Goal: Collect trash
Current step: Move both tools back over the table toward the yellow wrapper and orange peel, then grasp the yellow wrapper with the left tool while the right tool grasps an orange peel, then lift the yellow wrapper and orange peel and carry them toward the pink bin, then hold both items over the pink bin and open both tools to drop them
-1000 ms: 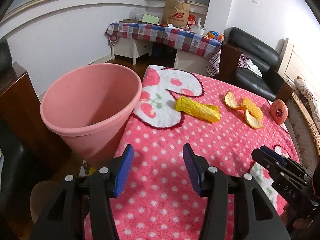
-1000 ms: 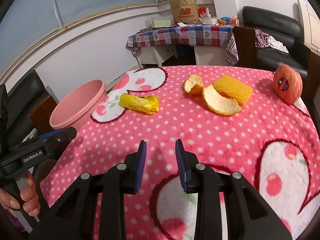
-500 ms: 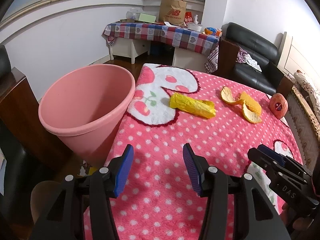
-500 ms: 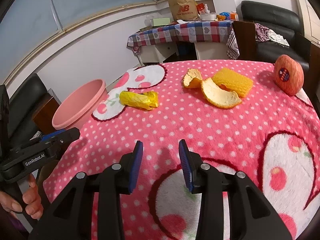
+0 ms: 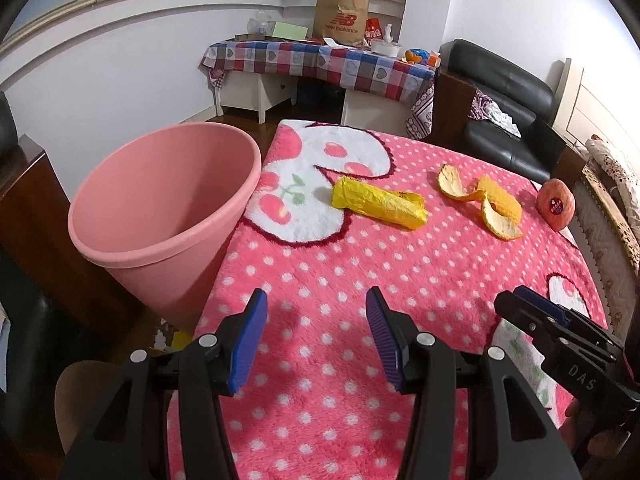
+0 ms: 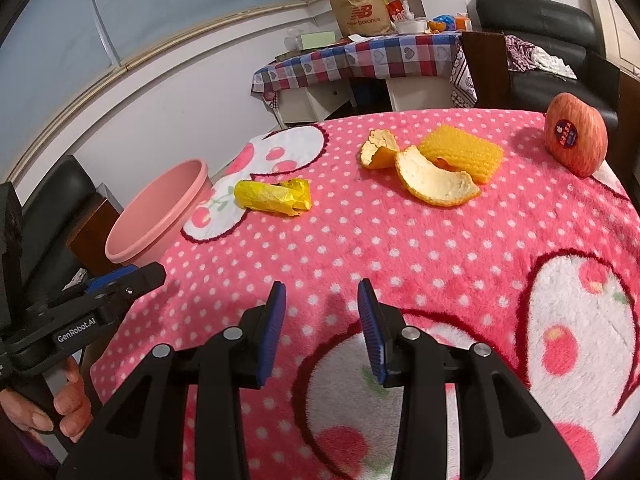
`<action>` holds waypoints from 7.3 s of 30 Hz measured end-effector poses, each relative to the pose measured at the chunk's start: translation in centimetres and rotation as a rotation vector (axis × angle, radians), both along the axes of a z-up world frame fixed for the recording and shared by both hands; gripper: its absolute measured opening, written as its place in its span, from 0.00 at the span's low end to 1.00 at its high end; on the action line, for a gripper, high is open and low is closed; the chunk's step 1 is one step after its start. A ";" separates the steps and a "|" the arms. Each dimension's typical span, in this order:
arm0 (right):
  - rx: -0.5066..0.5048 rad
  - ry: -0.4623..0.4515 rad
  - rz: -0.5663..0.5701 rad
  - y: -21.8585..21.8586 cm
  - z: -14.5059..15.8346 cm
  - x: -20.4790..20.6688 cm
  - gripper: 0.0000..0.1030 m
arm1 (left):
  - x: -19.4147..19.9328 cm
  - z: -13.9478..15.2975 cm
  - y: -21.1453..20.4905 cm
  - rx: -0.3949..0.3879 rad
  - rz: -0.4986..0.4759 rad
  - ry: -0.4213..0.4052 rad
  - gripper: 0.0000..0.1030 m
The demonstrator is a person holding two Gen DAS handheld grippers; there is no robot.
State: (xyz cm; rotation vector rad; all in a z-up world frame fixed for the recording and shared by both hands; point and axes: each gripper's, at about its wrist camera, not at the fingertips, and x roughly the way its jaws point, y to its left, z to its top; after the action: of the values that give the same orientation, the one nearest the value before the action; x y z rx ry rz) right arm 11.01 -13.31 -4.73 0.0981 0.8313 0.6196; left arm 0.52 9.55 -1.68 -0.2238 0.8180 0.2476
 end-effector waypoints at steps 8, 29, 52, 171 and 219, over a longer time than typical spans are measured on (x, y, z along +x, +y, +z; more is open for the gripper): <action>0.030 0.012 -0.066 -1.9 0.2 1.3 0.37 | 1.9 0.4 -0.2 -0.081 -0.046 -0.030 0.49; 0.051 0.014 -0.167 -6.2 0.7 8.4 0.37 | 13.9 -3.5 -1.1 -0.347 0.140 0.068 0.47; 0.100 0.069 -0.126 -5.3 -1.4 10.5 0.06 | 11.3 -1.8 -1.7 -0.139 0.009 -0.010 0.06; 0.006 -0.021 0.404 22.3 4.3 4.1 0.06 | -1.7 -0.1 15.0 -0.035 0.271 -0.107 0.06; -0.059 0.015 0.411 25.2 1.7 4.9 0.06 | -1.5 -1.0 15.0 -0.027 0.300 -0.105 0.36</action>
State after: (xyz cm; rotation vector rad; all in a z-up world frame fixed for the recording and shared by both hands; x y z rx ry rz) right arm 15.93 11.84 -3.01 -0.1261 0.8914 0.9800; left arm -0.95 24.53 -2.71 -0.3822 0.6823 0.5024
